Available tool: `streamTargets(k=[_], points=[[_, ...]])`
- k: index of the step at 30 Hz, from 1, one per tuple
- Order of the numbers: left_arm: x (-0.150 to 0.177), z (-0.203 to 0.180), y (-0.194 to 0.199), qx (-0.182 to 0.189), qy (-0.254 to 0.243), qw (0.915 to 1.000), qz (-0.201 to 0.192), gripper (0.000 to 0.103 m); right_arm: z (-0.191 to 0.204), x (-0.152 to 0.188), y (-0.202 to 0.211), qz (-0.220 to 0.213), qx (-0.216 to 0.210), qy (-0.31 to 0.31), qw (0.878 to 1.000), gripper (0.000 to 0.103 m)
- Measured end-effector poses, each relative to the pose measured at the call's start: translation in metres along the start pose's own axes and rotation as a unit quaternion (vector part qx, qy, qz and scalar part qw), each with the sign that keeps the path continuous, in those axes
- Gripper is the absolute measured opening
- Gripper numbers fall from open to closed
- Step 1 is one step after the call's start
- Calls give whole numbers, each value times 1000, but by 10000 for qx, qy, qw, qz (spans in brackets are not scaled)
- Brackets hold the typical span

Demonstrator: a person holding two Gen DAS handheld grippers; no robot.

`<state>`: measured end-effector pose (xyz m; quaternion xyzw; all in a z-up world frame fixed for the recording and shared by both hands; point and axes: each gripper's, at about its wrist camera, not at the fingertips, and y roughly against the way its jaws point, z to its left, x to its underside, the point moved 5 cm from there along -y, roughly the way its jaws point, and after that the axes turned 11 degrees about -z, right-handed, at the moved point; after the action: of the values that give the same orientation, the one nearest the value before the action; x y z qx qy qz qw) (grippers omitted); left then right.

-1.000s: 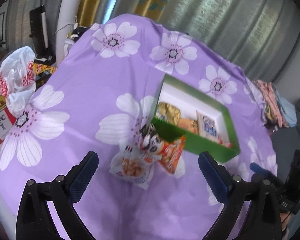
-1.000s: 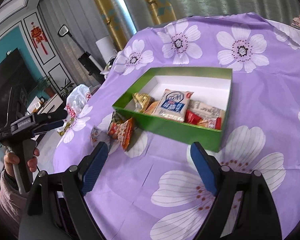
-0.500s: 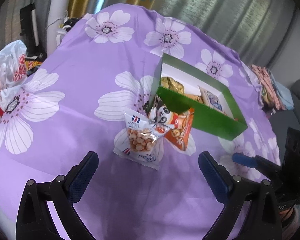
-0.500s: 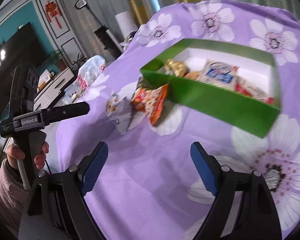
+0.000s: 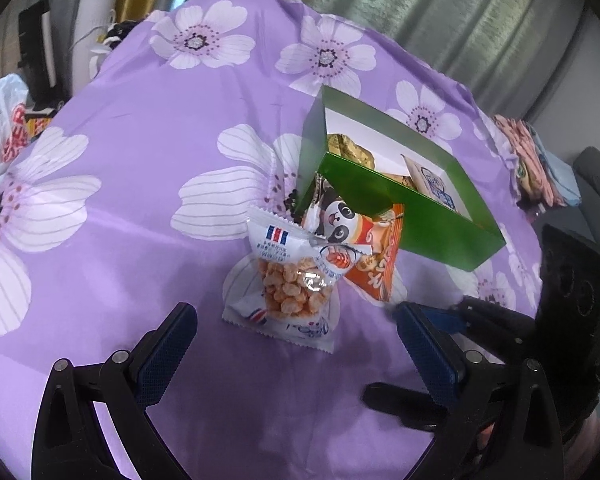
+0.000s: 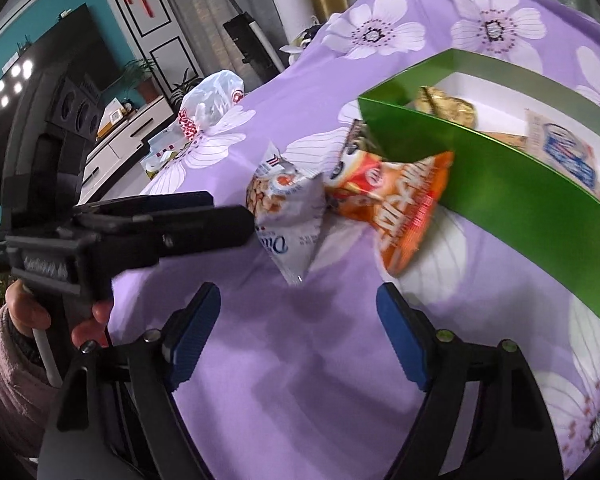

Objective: Organize snacks
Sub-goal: 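Close the left tool on the peanut bag and lift it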

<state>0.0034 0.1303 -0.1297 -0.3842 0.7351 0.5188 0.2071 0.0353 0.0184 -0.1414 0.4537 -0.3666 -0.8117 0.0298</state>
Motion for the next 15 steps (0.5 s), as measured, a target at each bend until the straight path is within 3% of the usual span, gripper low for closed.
streamTargets(k=[6,9,12,15], points=[[-2,0,-14,103,-51,9999,67,100,5,-7,-23,70,-124,43,9999,71],[-5,2,-20,207,39,9998,65,89,7,-10,-30,76,-142,76,9998,68],[-6,4,-27,239,101,9996,114,85,6,-14,-37,81,-141,45,9999,67],[-5,4,-32,292,141,9993,165,69,5,-17,-41,77,-161,17,9998,62]])
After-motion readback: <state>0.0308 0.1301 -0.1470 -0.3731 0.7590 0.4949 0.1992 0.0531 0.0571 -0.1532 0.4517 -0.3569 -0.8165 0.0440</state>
